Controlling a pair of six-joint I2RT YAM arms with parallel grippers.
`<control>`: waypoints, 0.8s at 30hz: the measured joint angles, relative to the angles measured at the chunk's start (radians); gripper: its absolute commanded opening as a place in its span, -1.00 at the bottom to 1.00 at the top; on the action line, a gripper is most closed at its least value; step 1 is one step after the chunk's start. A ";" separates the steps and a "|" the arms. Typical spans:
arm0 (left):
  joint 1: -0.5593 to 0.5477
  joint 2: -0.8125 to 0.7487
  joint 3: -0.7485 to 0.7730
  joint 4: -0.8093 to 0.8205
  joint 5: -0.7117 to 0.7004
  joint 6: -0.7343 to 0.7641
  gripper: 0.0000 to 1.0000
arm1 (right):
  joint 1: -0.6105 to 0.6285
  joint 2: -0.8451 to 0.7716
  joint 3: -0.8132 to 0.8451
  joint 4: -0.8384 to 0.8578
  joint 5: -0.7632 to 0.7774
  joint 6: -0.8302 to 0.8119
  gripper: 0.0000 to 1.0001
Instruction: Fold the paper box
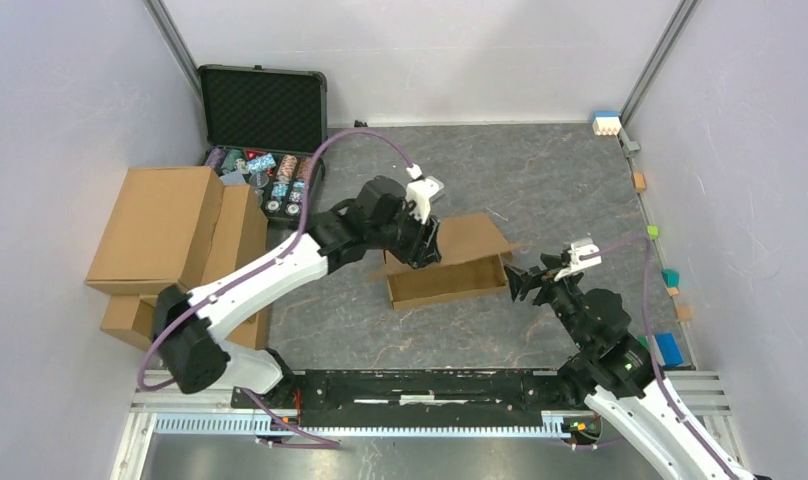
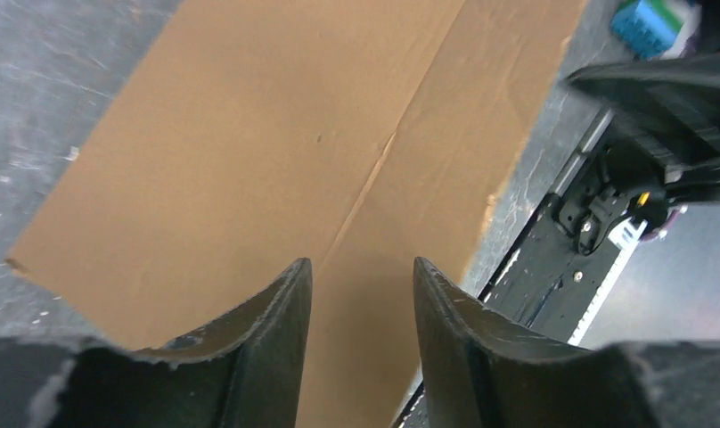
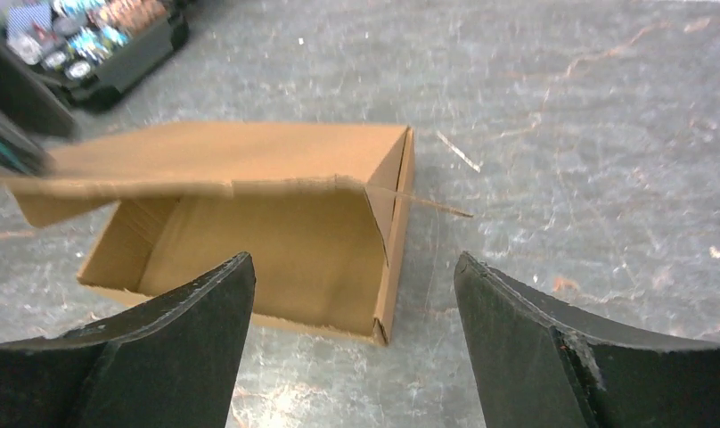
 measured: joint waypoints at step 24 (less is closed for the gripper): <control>0.001 0.174 -0.120 0.051 0.055 -0.028 -0.04 | -0.007 0.589 0.414 -0.187 -0.027 -0.060 0.81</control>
